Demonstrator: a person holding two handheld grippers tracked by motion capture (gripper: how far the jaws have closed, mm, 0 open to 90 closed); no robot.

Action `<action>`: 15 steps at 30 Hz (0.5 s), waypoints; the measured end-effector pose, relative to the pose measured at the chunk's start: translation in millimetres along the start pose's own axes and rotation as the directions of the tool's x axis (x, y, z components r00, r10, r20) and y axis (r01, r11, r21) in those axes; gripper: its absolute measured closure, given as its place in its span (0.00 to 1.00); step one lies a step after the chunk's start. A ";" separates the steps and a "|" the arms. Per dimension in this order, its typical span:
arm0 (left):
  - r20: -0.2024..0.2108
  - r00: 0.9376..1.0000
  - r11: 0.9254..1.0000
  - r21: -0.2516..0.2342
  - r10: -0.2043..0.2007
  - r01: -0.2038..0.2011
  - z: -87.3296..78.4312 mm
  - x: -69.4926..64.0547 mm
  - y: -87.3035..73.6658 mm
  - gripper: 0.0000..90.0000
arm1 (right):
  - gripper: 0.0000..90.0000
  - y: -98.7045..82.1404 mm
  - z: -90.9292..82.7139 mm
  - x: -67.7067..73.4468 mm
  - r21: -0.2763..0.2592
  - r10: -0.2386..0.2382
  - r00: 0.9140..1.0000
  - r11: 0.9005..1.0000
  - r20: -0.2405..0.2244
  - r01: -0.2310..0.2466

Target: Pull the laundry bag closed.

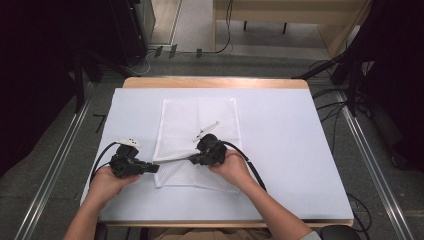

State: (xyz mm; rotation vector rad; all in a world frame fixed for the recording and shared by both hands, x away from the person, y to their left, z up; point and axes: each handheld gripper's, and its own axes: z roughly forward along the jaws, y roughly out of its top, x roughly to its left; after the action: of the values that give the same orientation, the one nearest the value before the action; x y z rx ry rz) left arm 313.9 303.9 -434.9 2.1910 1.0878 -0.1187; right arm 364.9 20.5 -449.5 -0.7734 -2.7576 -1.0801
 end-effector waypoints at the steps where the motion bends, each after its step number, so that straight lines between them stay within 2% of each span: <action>1: -0.001 1.000 1.000 0.002 0.002 -0.002 -0.2 0.1 -0.1 0.98 | 0.98 -0.6 -0.5 -0.6 -0.005 0.002 1.000 1.000 -0.004 -0.002; 15: -0.002 1.000 1.000 0.004 -0.002 0.002 -0.6 0.8 -0.9 0.98 | 0.98 -9.0 -9.2 -9.2 0.008 0.015 1.000 1.000 0.016 -0.015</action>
State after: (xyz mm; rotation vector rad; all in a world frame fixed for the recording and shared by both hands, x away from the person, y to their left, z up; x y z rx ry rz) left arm 313.6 305.2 -435.2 2.1938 1.0913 -0.1194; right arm 367.5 4.9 -450.4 -0.8038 -2.7627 -1.0640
